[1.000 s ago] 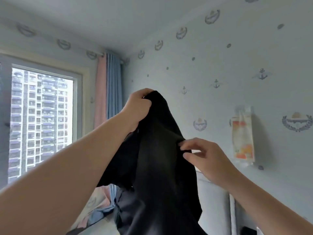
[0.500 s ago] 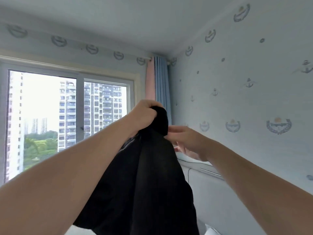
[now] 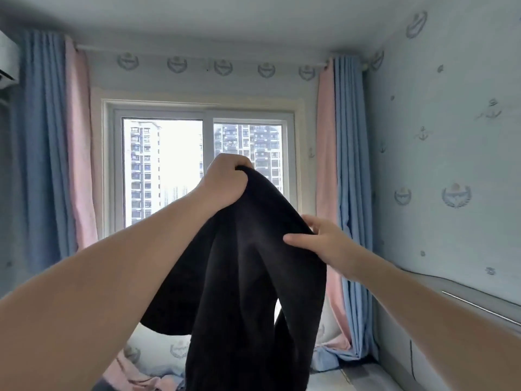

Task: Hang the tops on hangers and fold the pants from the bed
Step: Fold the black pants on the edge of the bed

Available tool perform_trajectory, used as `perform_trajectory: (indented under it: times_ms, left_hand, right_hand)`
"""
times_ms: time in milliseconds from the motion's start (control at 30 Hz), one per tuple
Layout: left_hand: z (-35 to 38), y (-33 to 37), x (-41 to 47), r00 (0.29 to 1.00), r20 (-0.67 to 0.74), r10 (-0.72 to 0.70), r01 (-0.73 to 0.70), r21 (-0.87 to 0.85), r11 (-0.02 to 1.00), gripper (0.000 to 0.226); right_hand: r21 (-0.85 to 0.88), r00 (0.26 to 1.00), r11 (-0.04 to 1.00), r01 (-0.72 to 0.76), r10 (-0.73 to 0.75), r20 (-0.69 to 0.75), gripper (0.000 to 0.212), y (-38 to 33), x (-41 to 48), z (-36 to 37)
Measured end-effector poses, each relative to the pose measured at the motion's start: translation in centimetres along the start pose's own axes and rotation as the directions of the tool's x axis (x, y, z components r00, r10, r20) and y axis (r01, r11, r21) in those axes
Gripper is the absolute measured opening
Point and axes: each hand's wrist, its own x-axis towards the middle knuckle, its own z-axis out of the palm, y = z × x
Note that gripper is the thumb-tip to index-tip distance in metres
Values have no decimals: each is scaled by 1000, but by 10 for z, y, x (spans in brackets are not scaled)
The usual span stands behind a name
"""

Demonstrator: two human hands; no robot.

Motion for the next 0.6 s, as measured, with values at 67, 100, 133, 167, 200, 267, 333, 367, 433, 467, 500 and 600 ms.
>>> perform_trajectory:
  times_ms: [67, 100, 133, 167, 200, 267, 333, 367, 433, 467, 500, 600]
  left_hand:
    - [13, -14, -2, 998, -45, -44, 46, 40, 998, 46]
    - [20, -22, -4, 996, -58, -72, 75, 60, 995, 45]
    - [27, -32, -7, 992, -67, -102, 108, 79, 991, 45]
    - [34, -43, -11, 988, -72, -133, 140, 98, 985, 45]
    - [41, -53, -16, 984, -72, -161, 168, 114, 979, 46]
    - [56, -74, -30, 975, -65, -212, 219, 140, 966, 45]
    - [71, -96, -46, 958, -69, -278, 286, 150, 946, 44]
    - [79, -107, -54, 945, -78, -317, 326, 143, 935, 44]
    - [93, -130, -69, 910, -96, -403, 411, 97, 907, 45]
    - [100, -142, -78, 887, -104, -450, 457, 60, 887, 45]
    - [108, -154, -88, 856, -114, -505, 510, 17, 860, 44]
    - [137, -194, -129, 733, -132, -667, 664, -74, 744, 44]
  right_hand:
    - [-31, 996, 999, -44, 46, 76, 25, 34, 2, -1]
    - [-45, 992, 996, -72, 77, 103, 23, 54, 3, -1]
    - [-56, 986, 993, -106, 112, 125, 20, 76, 3, 1]
    - [-65, 979, 988, -141, 149, 141, 18, 99, 1, 3]
    - [-80, 971, 981, -175, 186, 152, 17, 123, -2, 5]
    - [-109, 950, 964, -244, 261, 173, 18, 172, -11, 9]
    - [-124, 924, 943, -308, 328, 196, 18, 217, -23, 13]
    - [-130, 911, 933, -335, 356, 206, 17, 237, -31, 16]
    - [-153, 878, 908, -389, 416, 238, 16, 271, -49, 20]
    - [-172, 849, 888, -426, 458, 263, 19, 285, -58, 21]
    - [-194, 813, 865, -463, 502, 295, 24, 298, -69, 24]
    - [-299, 717, 799, -521, 600, 353, 28, 329, -99, 32]
